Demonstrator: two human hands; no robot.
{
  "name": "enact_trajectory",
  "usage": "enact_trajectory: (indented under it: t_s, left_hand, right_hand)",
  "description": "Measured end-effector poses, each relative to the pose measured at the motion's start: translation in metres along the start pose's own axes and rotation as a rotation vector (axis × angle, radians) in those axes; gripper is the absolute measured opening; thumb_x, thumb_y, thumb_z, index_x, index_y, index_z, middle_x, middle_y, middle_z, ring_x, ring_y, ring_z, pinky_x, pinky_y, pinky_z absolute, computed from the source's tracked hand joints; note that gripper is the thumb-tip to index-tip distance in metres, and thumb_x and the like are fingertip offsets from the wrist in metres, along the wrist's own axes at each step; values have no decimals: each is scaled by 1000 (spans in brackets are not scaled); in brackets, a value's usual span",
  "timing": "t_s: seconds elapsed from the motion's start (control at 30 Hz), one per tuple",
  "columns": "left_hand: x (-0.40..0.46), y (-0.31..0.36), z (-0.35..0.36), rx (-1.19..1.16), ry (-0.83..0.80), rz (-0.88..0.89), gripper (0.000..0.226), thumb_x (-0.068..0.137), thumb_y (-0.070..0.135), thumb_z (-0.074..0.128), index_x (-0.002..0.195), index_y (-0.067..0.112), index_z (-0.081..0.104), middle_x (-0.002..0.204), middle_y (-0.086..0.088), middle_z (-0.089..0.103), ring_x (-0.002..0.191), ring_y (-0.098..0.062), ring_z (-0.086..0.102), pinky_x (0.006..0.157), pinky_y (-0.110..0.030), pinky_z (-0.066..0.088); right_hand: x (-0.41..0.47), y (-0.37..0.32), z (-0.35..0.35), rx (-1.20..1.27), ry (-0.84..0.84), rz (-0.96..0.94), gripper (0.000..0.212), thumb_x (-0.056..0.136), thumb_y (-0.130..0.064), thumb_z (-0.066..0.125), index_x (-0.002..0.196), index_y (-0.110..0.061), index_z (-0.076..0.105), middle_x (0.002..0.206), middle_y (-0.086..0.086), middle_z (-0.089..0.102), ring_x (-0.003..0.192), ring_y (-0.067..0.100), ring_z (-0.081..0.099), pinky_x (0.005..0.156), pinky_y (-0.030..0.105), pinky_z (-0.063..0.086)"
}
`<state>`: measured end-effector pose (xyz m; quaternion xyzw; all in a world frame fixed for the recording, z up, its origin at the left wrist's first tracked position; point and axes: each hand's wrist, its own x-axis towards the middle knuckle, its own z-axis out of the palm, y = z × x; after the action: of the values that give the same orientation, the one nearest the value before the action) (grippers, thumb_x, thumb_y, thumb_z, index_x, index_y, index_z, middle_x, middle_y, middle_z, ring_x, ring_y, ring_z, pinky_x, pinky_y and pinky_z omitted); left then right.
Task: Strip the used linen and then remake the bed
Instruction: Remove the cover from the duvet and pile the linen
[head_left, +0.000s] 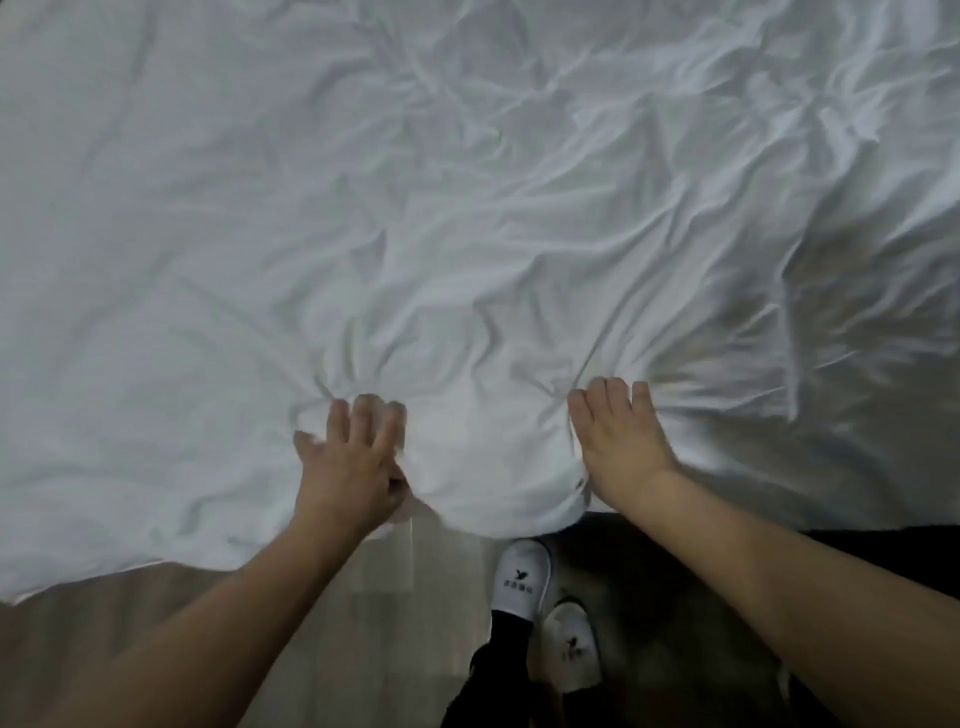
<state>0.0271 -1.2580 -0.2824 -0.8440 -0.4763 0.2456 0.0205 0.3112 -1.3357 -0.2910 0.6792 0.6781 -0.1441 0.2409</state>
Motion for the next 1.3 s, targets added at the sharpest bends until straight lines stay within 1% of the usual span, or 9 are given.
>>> enact_trajectory:
  t_s: [0.07, 0.13, 0.27, 0.37, 0.47, 0.57, 0.83, 1.03, 1.3]
  left_hand:
    - [15, 5, 7, -8, 1, -86, 60, 67, 29, 72, 120, 8, 54, 112, -17, 55, 95, -35, 55, 67, -46, 50]
    - [30, 14, -2, -56, 20, -108, 30, 78, 13, 65, 106, 6, 59, 97, -16, 61, 83, -35, 61, 63, -41, 51]
    - [17, 3, -37, -177, -32, -16, 18, 88, 22, 52, 100, 18, 65, 94, -7, 69, 88, -31, 67, 66, -31, 41]
    - [-47, -12, -43, -253, -89, 23, 19, 91, 25, 50, 107, 21, 60, 101, -5, 66, 92, -28, 65, 71, -32, 45]
    - [-116, -20, -40, -317, -286, -14, 39, 90, 14, 43, 129, 19, 41, 122, -8, 49, 106, -31, 56, 87, -41, 44]
    - [-174, -31, -56, -517, -283, -171, 36, 89, 15, 42, 125, 16, 42, 126, -7, 45, 108, -30, 49, 86, -39, 43]
    - [-254, -123, -107, -696, 17, -366, 44, 94, 27, 46, 135, 13, 45, 135, -10, 48, 119, -32, 48, 97, -40, 43]
    - [-337, -271, -63, -714, 181, -640, 41, 92, 27, 47, 131, 13, 50, 130, -9, 52, 115, -31, 50, 94, -38, 43]
    - [-463, -450, 30, -794, 74, -968, 39, 97, 27, 46, 132, 11, 49, 131, -13, 51, 118, -33, 48, 100, -36, 38]
  right_hand:
    - [13, -9, -1, 41, 54, 7, 74, 54, -33, 80, 117, -5, 51, 108, 19, 51, 98, 35, 50, 90, 46, 41]
    - [15, -13, -8, 67, 74, 18, 50, 71, -26, 67, 115, -9, 49, 111, 16, 51, 100, 32, 50, 89, 41, 41]
    - [-23, -6, -30, 115, 53, 24, 26, 87, -21, 51, 112, -14, 49, 112, 9, 59, 100, 27, 57, 82, 33, 41]
    - [-79, -7, -35, 134, -104, -33, 45, 85, -18, 50, 129, -13, 41, 126, 10, 49, 114, 29, 50, 95, 36, 39]
    - [-140, -25, -41, 186, -294, -1, 74, 85, -22, 49, 149, -13, 14, 152, 16, 16, 140, 36, 20, 115, 46, 20]
    - [-178, -64, -80, 318, -257, -15, 80, 93, -38, 49, 155, -13, 4, 160, 18, 1, 146, 36, 7, 119, 45, 12]
    - [-188, -201, -212, 446, 134, -285, 82, 91, -38, 52, 154, -9, 7, 158, 11, 18, 145, 27, 19, 119, 40, 15]
    - [-164, -368, -288, 302, 110, -516, 76, 91, -30, 50, 153, -8, 13, 156, 11, 24, 143, 27, 23, 118, 39, 18]
    - [-144, -614, -352, 169, 66, -749, 71, 89, -30, 52, 149, -8, 24, 149, 11, 35, 137, 27, 33, 112, 37, 26]
